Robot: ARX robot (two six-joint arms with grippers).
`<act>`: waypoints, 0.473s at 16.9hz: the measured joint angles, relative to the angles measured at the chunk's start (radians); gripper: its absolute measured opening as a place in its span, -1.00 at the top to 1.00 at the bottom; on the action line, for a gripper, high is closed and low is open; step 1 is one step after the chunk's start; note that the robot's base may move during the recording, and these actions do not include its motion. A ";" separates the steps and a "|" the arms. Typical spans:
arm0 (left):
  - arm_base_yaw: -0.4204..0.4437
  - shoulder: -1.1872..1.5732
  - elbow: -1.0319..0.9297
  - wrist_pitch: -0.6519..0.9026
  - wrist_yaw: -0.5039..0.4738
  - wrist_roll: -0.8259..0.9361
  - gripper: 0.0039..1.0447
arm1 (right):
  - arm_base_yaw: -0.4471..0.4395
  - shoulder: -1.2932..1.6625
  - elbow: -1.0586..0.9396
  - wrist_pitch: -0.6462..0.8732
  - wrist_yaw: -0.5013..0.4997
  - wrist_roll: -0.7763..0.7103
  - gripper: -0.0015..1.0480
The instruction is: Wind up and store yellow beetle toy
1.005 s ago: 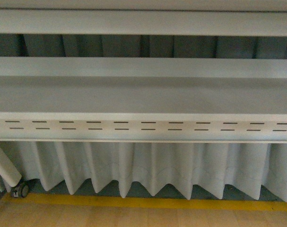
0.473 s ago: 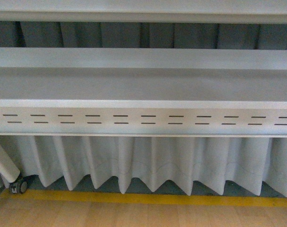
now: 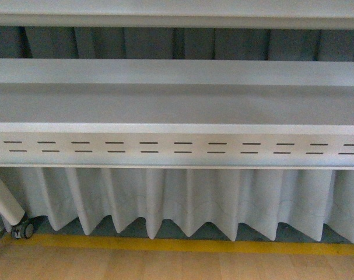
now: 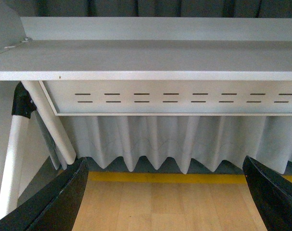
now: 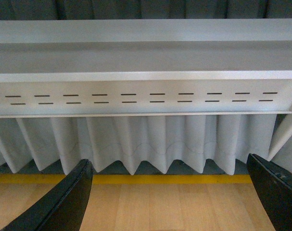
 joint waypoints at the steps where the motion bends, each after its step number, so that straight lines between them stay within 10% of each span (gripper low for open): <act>1: 0.000 0.000 0.000 0.000 0.000 0.000 -0.88 | 0.000 0.000 0.000 0.000 0.000 0.000 -0.87; 8: 0.000 0.000 0.000 0.000 0.000 0.000 -0.88 | 0.000 0.000 0.000 0.000 0.000 0.000 -0.87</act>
